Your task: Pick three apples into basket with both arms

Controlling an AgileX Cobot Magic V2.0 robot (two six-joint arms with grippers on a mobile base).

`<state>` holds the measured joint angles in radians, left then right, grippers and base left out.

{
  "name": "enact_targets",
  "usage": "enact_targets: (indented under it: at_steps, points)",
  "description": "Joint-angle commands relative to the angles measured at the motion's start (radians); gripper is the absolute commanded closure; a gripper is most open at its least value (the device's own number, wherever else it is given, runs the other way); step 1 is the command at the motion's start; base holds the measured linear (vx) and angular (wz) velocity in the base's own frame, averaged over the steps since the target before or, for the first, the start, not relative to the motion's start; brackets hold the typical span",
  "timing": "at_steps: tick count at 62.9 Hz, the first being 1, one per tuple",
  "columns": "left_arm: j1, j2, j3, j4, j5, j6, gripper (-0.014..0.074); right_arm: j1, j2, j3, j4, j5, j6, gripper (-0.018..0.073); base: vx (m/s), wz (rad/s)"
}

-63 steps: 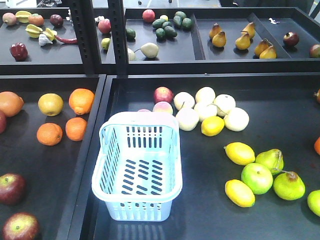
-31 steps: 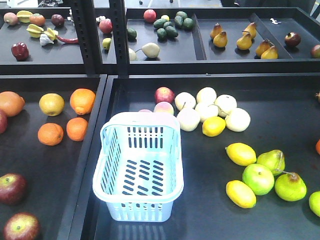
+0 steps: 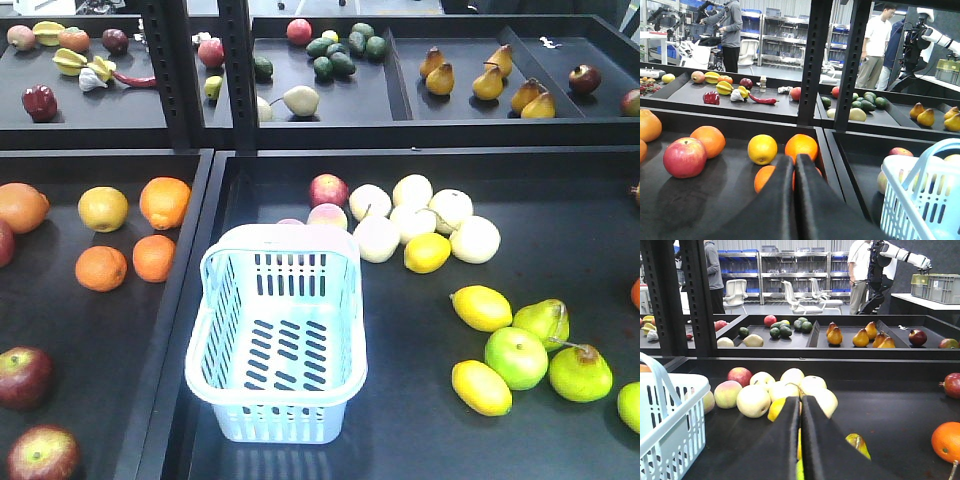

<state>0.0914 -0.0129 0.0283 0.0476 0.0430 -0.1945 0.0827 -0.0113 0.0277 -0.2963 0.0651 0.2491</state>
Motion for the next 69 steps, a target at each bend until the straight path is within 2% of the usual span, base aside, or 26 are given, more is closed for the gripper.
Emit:
enact_targets:
  at_steps: [1, 17, 23, 31, 35, 38, 43, 52, 63, 69]
  points:
    - [-0.005, -0.003, -0.032, -0.009, -0.072, -0.005, 0.0602, -0.005, -0.012, 0.013, -0.008, -0.071, -0.003, 0.0564, 0.00, 0.00]
    - [-0.004, -0.003, -0.032, -0.012, -0.082, -0.010, 0.0603, -0.005, -0.012, 0.013, -0.008, -0.071, -0.003, 0.0564, 0.00, 0.00]
    - [-0.004, -0.003, -0.032, -0.093, -0.082, -0.120, 0.0602, -0.005, -0.012, 0.013, -0.008, -0.071, -0.003, 0.0564, 0.00, 0.00]
    - [-0.004, -0.003, -0.032, -0.320, -0.082, -0.368, 0.0602, -0.005, -0.012, 0.013, -0.008, -0.071, -0.003, 0.0564, 0.00, 0.00]
    - [-0.004, -0.003, -0.032, -0.382, -0.082, -0.419, 0.0602, -0.005, -0.012, 0.013, -0.008, -0.071, -0.003, 0.0564, 0.00, 0.00]
    - [-0.004, -0.003, -0.032, -0.405, -0.082, -0.422, 0.0602, -0.005, -0.012, 0.013, -0.008, -0.071, -0.003, 0.0564, 0.00, 0.00]
    - [-0.004, -0.003, -0.032, -0.400, -0.085, -0.422, 0.0602, -0.005, -0.012, 0.013, -0.008, -0.071, -0.003, 0.0564, 0.00, 0.00]
    - [-0.004, -0.003, -0.032, -0.403, -0.167, -0.424, 0.0602, -0.005, -0.012, 0.013, -0.008, -0.071, -0.003, 0.0564, 0.00, 0.00]
    - [-0.004, -0.003, -0.033, -0.484, -0.313, -0.518, 0.0602, -0.005, -0.012, 0.013, -0.008, -0.071, -0.003, 0.0564, 0.00, 0.00]
    - [-0.005, -0.003, -0.047, -0.509, -0.342, -0.683, 0.0602, -0.005, -0.012, 0.013, -0.008, -0.071, -0.003, 0.0564, 0.00, 0.00]
